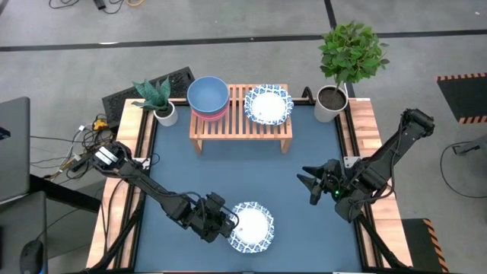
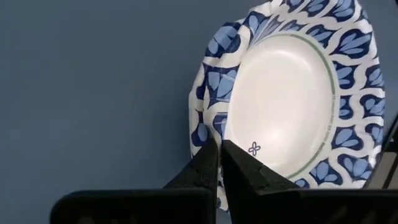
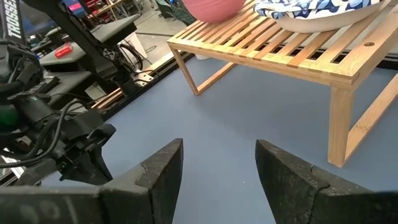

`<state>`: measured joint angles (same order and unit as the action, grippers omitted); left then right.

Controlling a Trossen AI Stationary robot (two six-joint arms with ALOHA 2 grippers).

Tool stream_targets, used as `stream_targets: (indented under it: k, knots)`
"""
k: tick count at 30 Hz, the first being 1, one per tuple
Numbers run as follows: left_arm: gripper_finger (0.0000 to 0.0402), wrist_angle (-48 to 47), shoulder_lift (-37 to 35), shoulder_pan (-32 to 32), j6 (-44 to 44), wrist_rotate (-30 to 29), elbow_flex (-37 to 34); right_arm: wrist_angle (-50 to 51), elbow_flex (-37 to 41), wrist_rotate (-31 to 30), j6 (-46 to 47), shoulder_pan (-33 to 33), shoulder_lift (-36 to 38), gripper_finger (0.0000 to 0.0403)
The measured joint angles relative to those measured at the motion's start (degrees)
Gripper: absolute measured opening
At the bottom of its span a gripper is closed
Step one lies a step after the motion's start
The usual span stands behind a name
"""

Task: Place and stack bowls onto a shelf
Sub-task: Stack the white patterned bowl on top of the other white patterned bowls on the shelf

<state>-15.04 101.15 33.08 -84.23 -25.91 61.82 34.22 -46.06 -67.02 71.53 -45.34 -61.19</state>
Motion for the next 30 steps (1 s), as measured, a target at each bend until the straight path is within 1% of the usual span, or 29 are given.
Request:
stream_targets:
  k: [4,15,26,30]
  knots:
    - [0.0,-0.07,-1.54,-0.54,1.92,0.1,0.0,0.0,0.0,0.0,-0.04,-0.01,0.0,0.0226]
    - [0.0,-0.83,-8.78,-2.43,5.83,-0.43,0.0,0.0,0.0,0.06,-0.02,-0.01,0.0,0.0226]
    - [0.0,-1.03,-17.04,-5.34,10.74,-4.87,0.0,-0.04,0.0,0.11,-0.02,0.0,0.0,0.0226]
    - [0.0,-1.01,-20.51,-6.46,13.02,-7.73,0.0,-0.04,0.0,0.11,-0.02,-0.01,0.0,0.0226]
